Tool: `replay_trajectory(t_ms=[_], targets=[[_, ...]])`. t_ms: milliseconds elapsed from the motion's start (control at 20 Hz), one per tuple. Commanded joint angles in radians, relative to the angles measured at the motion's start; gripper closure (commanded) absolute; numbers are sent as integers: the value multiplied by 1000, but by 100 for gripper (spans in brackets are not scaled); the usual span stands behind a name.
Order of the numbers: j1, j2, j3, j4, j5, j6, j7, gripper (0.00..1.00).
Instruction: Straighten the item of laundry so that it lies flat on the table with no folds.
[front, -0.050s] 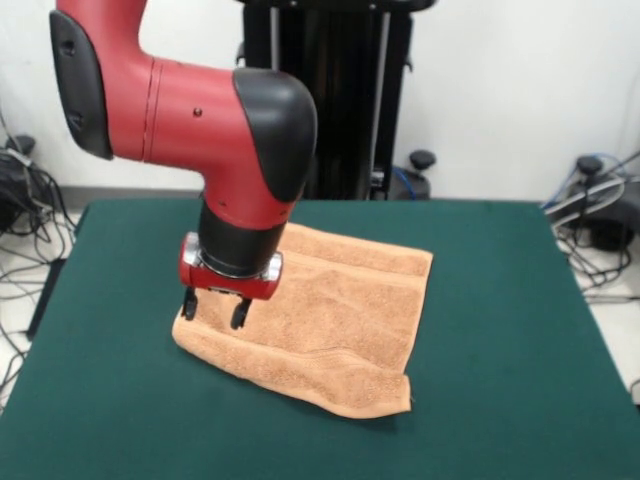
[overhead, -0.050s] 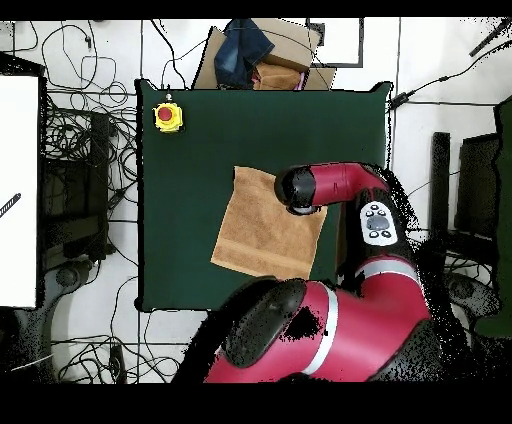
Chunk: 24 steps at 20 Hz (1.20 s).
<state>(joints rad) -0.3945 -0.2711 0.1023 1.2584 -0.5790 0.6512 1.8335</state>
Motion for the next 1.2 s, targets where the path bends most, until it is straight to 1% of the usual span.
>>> replay_trajectory(t_ms=[50, 350, 450, 550, 700, 850, 1050, 1200], targets=[[-3, 67, 55, 3, -59, 20, -139, 0], [10, 94, 41, -21, -73, -2, -118, 0], [20, 118, 29, -51, -86, -20, -100, 0], [12, 157, 40, -91, -95, -40, -108, 0], [8, 188, 45, -119, -105, -54, -103, 0], [16, 202, 33, -135, -116, -62, -75, 0], [6, 219, 42, -152, -118, -61, -84, 0], [15, 225, 35, -161, -118, -48, -76, 0]])
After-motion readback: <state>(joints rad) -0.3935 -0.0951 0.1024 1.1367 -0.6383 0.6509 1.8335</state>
